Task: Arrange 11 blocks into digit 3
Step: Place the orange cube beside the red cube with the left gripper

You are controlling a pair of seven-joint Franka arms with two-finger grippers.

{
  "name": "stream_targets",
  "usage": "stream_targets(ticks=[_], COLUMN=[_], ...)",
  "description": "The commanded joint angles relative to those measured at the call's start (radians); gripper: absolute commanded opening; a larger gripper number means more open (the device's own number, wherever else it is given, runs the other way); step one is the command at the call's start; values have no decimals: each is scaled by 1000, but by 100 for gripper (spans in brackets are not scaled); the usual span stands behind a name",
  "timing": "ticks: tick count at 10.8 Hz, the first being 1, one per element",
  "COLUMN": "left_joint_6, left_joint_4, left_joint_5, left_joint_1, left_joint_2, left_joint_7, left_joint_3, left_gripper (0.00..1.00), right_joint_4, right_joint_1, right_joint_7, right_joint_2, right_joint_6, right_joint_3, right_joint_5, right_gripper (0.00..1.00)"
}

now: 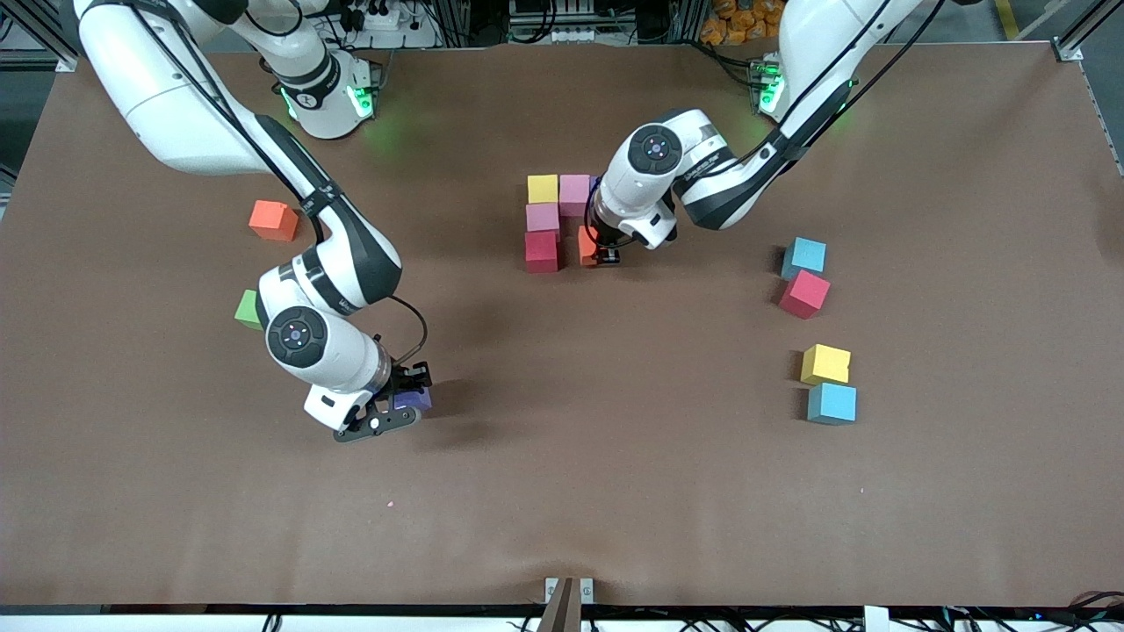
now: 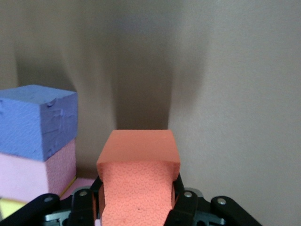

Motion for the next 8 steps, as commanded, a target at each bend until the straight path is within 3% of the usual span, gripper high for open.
stream_targets(ticks=[1, 5, 8], left_joint_6=[26, 24, 23], left_joint_4=[28, 63, 103], left_joint_5=[27, 65, 71], left_joint_1=[-78, -92, -94], left_joint_2=[19, 44, 82], left_joint_7=[-21, -21, -13], left_joint_3=[65, 76, 77], left_gripper=[0, 0, 0], right_joint_4=[-3, -3, -3], right_joint_1=[-6, -13, -55], right_joint_7=[12, 13, 12], right_joint_2=[-14, -14, -23], right_joint_6=[-15, -40, -44], right_joint_3=[6, 12, 63], right_joint_5=[16, 14, 16], right_gripper=[28, 28, 28])
